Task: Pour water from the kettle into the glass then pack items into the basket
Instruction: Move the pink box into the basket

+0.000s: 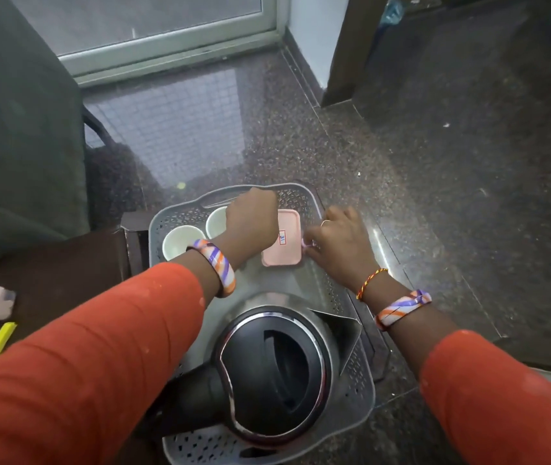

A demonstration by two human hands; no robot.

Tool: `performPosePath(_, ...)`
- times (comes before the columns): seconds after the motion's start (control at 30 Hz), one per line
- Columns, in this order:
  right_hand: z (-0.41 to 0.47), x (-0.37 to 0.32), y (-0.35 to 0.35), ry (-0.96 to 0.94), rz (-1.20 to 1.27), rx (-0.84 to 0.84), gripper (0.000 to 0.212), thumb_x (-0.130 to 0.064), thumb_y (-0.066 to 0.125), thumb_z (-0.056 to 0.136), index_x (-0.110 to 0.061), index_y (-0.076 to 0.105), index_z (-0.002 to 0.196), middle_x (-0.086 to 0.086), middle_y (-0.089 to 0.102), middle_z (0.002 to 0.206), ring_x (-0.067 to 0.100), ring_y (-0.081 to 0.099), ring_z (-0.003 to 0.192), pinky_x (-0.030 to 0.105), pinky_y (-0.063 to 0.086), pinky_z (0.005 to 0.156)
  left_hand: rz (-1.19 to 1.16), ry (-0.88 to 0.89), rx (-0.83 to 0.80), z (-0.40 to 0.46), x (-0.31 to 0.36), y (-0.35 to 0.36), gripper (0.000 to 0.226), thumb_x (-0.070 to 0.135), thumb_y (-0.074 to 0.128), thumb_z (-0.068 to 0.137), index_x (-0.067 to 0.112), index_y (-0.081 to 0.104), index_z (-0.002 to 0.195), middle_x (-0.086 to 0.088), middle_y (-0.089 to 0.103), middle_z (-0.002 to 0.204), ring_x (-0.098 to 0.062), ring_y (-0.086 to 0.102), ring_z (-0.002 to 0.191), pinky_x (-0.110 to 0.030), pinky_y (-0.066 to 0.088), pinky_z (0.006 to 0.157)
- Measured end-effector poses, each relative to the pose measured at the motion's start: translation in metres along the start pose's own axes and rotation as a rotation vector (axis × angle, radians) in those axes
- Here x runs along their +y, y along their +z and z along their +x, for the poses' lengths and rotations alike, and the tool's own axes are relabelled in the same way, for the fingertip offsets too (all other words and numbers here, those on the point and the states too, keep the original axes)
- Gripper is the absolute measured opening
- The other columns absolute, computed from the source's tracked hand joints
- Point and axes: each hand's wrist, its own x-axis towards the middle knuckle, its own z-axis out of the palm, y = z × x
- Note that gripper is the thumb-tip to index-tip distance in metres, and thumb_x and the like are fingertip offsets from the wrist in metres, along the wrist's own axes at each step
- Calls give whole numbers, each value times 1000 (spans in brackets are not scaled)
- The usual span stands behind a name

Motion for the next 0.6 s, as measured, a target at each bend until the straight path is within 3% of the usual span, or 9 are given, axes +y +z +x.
performPosePath(0.1,1,0,5,-5,-12,45,12,-28,72,52,-16,69,53,2,60,42,24,59,63,33,19,62,158,26,8,4,3,3,22,7,55,84,7,60,105,-18,63,112,-38,61,105,-40,49,77)
performPosePath(0.23,1,-3,8,-19,-49,37,18,-31,63,63,-16,71,58,-2,70,59,25,60,71,34,20,65,272,88,36,0,-1,3,25,12,53,87,8,57,111,-15,63,115,-35,56,110,-40,48,81)
performPosePath(0.3,-2,-1,6,-16,-8,52,15,-27,66,70,-14,71,65,1,72,69,27,59,78,35,20,66,233,111,51,-3,-3,1,29,17,53,88,9,50,115,-15,61,117,-35,54,112,-41,46,81)
performPosePath(0.43,-4,-8,-24,10,94,32,22,-22,56,86,-15,69,102,7,70,105,31,52,104,38,28,80,124,150,14,-22,-11,-23,38,28,51,88,12,47,123,-15,59,121,-35,53,116,-44,47,83)
performPosePath(0.6,0,-37,-95,30,310,37,19,-23,58,86,-17,71,98,8,72,99,29,62,95,35,45,77,-53,229,-62,-61,-36,-64,40,30,55,86,20,51,124,-3,63,122,-26,56,114,-36,46,87)
